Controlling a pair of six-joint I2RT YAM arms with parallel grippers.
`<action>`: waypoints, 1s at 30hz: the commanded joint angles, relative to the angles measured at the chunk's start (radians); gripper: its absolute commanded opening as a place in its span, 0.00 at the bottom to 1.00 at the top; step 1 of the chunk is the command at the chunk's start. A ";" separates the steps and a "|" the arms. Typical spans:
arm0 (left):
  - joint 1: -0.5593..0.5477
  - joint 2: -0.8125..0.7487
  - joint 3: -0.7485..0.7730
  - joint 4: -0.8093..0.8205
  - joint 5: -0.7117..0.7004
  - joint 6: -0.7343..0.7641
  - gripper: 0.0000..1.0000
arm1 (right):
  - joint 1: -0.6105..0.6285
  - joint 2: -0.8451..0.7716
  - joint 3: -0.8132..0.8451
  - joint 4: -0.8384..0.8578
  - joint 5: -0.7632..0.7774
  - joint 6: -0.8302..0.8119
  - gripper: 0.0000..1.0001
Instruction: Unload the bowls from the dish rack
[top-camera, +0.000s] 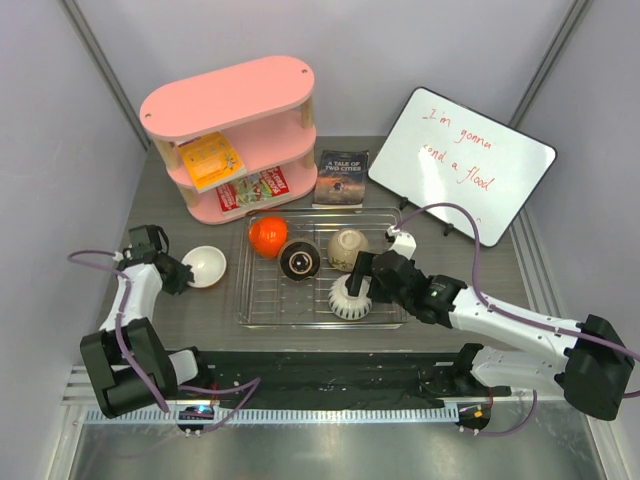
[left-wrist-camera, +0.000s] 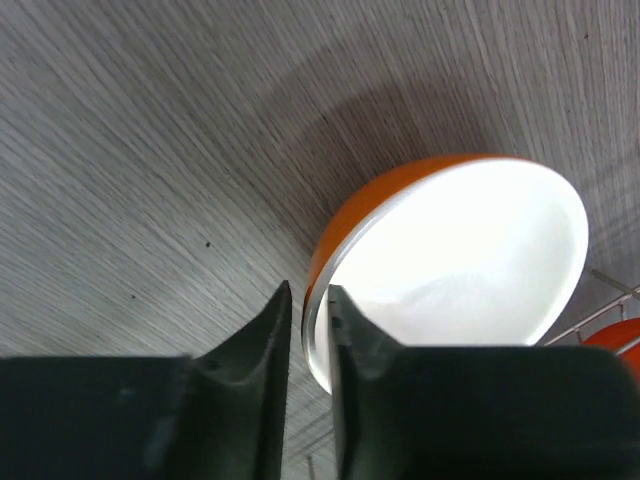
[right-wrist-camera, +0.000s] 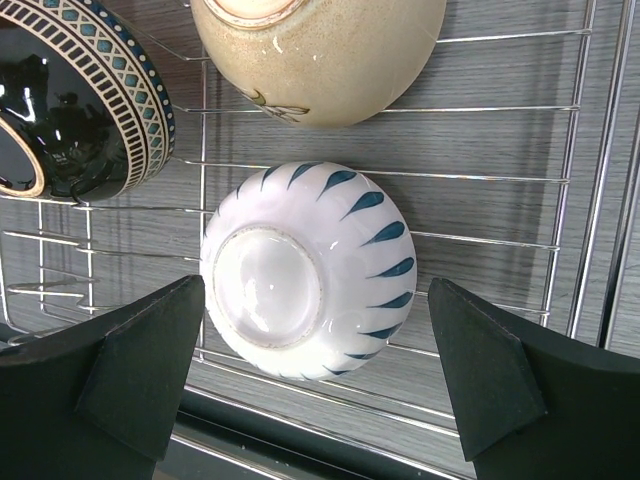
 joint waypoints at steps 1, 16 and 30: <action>0.002 -0.042 0.027 -0.001 -0.014 0.008 0.30 | -0.002 -0.024 -0.003 0.035 0.009 0.004 1.00; -0.026 -0.258 0.201 -0.056 0.115 0.040 0.73 | -0.004 -0.015 -0.001 0.051 -0.005 0.007 1.00; -0.697 0.151 0.697 -0.274 -0.297 0.224 0.75 | -0.005 -0.027 0.002 0.066 -0.008 0.015 1.00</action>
